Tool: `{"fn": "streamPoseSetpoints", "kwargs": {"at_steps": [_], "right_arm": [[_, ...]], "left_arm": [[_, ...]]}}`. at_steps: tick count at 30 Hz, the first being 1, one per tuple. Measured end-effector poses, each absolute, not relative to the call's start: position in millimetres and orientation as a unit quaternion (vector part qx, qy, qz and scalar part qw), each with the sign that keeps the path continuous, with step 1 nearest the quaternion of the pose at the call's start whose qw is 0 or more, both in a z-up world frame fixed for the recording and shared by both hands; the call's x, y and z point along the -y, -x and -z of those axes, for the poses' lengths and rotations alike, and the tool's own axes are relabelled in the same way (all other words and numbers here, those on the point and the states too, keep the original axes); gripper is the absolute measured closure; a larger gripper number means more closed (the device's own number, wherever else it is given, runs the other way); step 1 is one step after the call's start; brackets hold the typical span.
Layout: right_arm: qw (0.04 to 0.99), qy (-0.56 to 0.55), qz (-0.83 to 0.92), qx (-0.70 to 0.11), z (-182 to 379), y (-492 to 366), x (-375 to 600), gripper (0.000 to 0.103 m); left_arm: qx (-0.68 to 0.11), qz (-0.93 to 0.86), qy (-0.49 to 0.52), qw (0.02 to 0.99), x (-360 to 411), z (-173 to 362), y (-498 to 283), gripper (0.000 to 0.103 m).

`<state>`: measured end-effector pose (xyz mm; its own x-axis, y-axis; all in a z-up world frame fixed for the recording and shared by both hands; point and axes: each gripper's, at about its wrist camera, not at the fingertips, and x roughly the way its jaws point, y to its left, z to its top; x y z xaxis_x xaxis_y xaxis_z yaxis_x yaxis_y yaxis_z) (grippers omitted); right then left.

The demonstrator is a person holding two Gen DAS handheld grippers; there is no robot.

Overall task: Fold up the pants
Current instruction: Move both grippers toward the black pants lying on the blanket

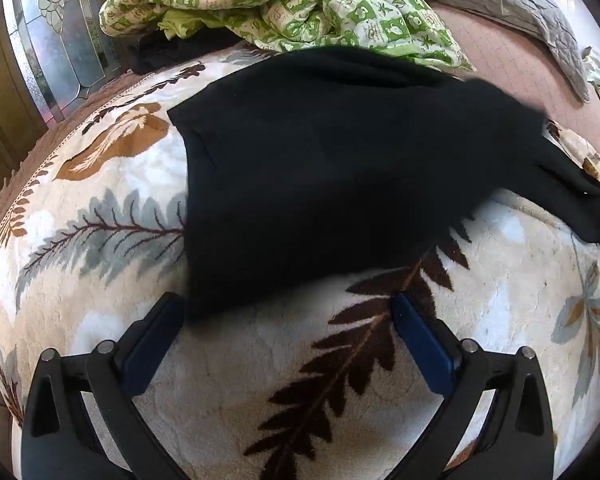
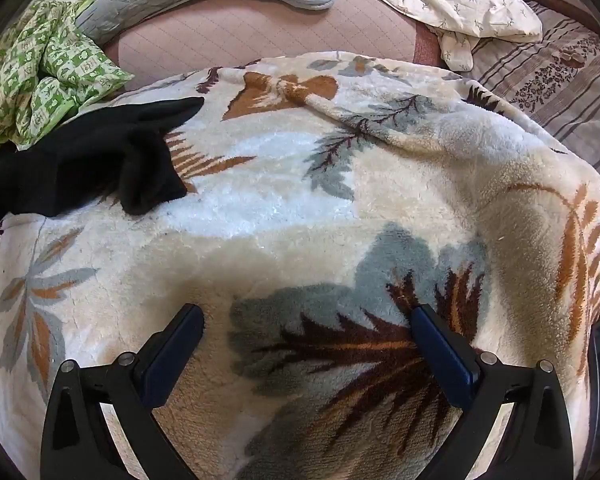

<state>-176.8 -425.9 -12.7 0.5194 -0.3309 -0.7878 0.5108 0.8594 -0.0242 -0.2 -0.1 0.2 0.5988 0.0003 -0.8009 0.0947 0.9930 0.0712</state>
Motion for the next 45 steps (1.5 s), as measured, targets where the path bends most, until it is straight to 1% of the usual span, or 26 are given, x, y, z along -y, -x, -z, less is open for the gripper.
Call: {"fn": "streamPoseSetpoints", "kwargs": {"at_steps": [11,15,18,20,22,24,28,33,36,39,40,45], "right_arm": [[0.866,-0.106,0.243,-0.425,13,177,426,0.001],[0.865,-0.105,0.244,-0.425,13,177,426,0.001],[0.864,-0.100,0.246,-0.428,14,175,425,0.001],[0.860,-0.106,0.251,-0.432,11,175,423,0.001],[0.860,-0.128,0.242,-0.431,6,178,417,0.001],[0.874,-0.150,0.208,-0.412,-6,183,404,0.001],[0.897,-0.149,0.160,-0.384,-34,182,365,0.001],[0.912,-0.150,0.114,-0.365,-61,168,326,0.001],[0.922,-0.126,0.101,-0.353,-70,160,304,0.001],[0.923,-0.112,0.092,-0.355,-72,152,288,0.001],[0.922,-0.114,0.089,-0.358,-72,150,287,0.001],[0.919,-0.130,0.075,-0.365,-71,144,283,0.001]], "left_arm": [[-0.450,0.028,-0.053,0.891,-6,-6,-3,0.000],[-0.467,0.028,-0.048,0.882,0,-8,3,0.000],[-0.457,0.045,-0.035,0.888,0,-16,17,0.000],[-0.439,0.056,-0.022,0.896,-1,-30,30,0.000],[-0.415,0.050,-0.018,0.908,1,-48,41,0.000],[-0.405,0.060,-0.002,0.912,1,-61,47,0.000],[-0.403,0.079,0.034,0.911,-3,-81,50,0.000],[-0.419,0.079,0.036,0.904,3,-88,55,0.000],[-0.421,0.079,0.032,0.903,4,-89,56,0.000],[-0.420,0.076,0.031,0.904,6,-90,57,0.000],[-0.410,0.075,0.024,0.909,7,-88,60,0.000],[-0.407,0.076,0.021,0.910,10,-87,59,0.000]]}}
